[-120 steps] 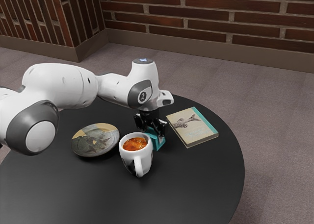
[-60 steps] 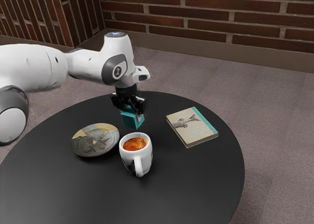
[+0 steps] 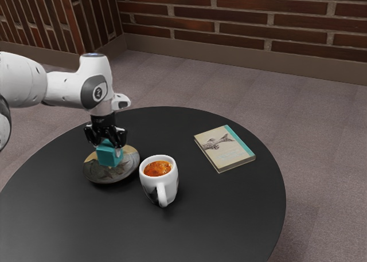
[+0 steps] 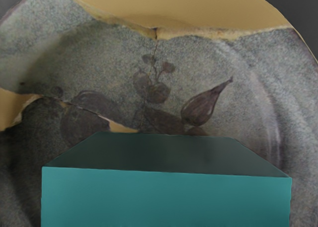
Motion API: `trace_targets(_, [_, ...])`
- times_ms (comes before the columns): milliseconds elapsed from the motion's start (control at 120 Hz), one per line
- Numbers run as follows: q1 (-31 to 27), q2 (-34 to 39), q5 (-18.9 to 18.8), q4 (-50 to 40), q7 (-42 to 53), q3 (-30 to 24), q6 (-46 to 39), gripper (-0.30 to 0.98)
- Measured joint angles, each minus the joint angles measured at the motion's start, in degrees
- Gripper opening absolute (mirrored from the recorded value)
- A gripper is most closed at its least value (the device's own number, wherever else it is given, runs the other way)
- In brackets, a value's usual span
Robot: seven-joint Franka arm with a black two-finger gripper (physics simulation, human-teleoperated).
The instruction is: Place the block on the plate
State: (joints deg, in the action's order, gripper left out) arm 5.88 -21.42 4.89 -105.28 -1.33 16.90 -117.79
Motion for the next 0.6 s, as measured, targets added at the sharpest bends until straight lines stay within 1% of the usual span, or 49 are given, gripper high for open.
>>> trace_targets(67, [-0.72,-0.89,0.15,0.02,0.11,-0.02,-0.34,0.38])
trace_targets(167, [-1.07,-1.25,0.33,0.17,0.41,-0.02,-0.68,0.49])
trace_targets(275, [-1.12,-0.51,0.39,0.29,0.69,-0.02,-0.85,0.57])
trace_targets(333, [-1.06,1.77,0.27,0.32,0.88,-0.02,-0.61,0.60])
trace_targets(433, [-0.95,7.89,0.10,0.60,1.48,-0.88,1.62,0.63])
trace_targets(517, [-0.65,11.37,0.03,4.54,1.85,-2.60,5.89,0.65])
trace_targets(558, [0.60,13.99,-0.01,6.59,2.02,-3.21,8.55,0.66])
trace_targets(600, [3.22,16.55,-0.72,8.72,2.20,-3.51,11.37,0.66])
